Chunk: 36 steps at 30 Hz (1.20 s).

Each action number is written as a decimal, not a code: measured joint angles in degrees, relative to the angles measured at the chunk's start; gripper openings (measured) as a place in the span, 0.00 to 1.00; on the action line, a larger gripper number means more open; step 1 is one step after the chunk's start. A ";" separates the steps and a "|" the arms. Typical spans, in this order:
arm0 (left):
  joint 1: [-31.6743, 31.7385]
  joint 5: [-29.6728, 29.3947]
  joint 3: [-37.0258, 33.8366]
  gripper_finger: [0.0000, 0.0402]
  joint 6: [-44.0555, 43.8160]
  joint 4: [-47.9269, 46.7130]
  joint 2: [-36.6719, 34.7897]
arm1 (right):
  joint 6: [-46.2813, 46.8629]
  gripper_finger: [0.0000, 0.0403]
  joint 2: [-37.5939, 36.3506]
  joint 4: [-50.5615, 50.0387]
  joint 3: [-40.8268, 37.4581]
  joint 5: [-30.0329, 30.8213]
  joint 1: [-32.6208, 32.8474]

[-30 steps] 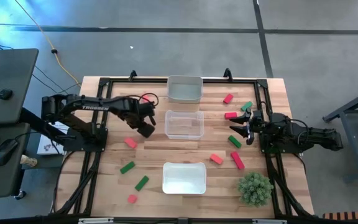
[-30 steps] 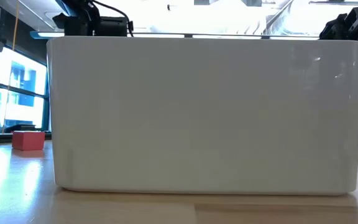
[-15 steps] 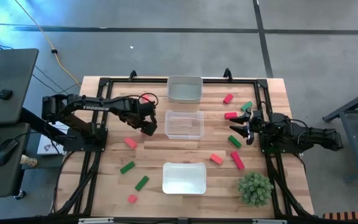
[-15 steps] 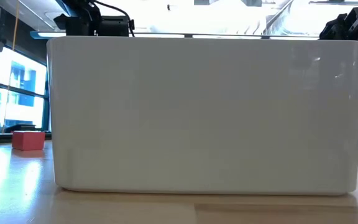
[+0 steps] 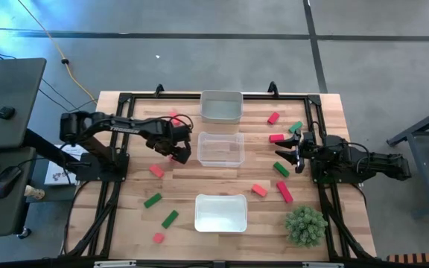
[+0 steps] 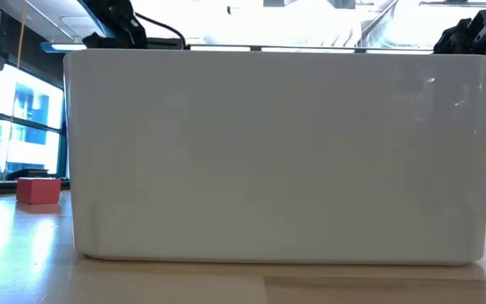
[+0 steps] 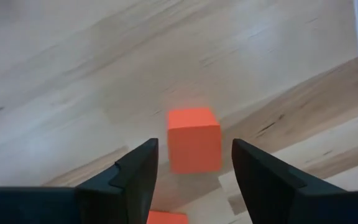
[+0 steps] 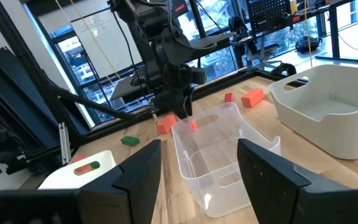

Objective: Sort & place blocks by color
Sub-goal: Put the orange block into the transparent bin

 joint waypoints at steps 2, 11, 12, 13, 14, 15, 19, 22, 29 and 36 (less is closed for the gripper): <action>0.00 0.22 0.00 0.48 -0.02 0.28 0.81 | -0.01 0.50 0.02 0.00 0.02 0.02 -0.01; 0.00 -0.22 0.00 0.49 -0.43 1.91 5.01 | -0.01 0.50 0.00 0.00 0.01 0.02 0.00; 0.00 -0.22 0.00 0.48 -0.43 2.37 5.17 | 0.00 0.50 0.00 0.00 0.02 0.02 0.00; -0.02 -0.31 0.00 0.48 -0.43 2.56 5.35 | -0.01 0.50 0.00 0.00 0.01 0.02 0.00; -0.02 -0.33 0.00 0.47 -0.43 2.59 5.55 | -0.01 0.50 0.00 0.00 0.02 0.02 -0.01; -0.04 -0.33 0.00 0.45 -0.43 2.58 5.76 | 0.00 0.50 0.00 0.00 0.01 0.02 0.00; -0.56 -0.35 0.00 0.34 -0.10 2.58 6.04 | -0.02 0.50 0.00 0.00 0.00 0.02 -0.02; -1.33 -0.35 0.09 0.26 0.72 2.59 5.96 | 0.00 0.50 0.00 0.00 0.02 0.02 -0.01; -2.87 -0.15 0.09 0.26 5.46 2.52 5.91 | -0.02 0.50 -0.02 0.00 0.01 0.00 0.00; -2.25 -0.11 0.02 0.26 11.76 2.43 2.62 | 0.00 0.50 -0.02 0.00 0.01 0.02 0.00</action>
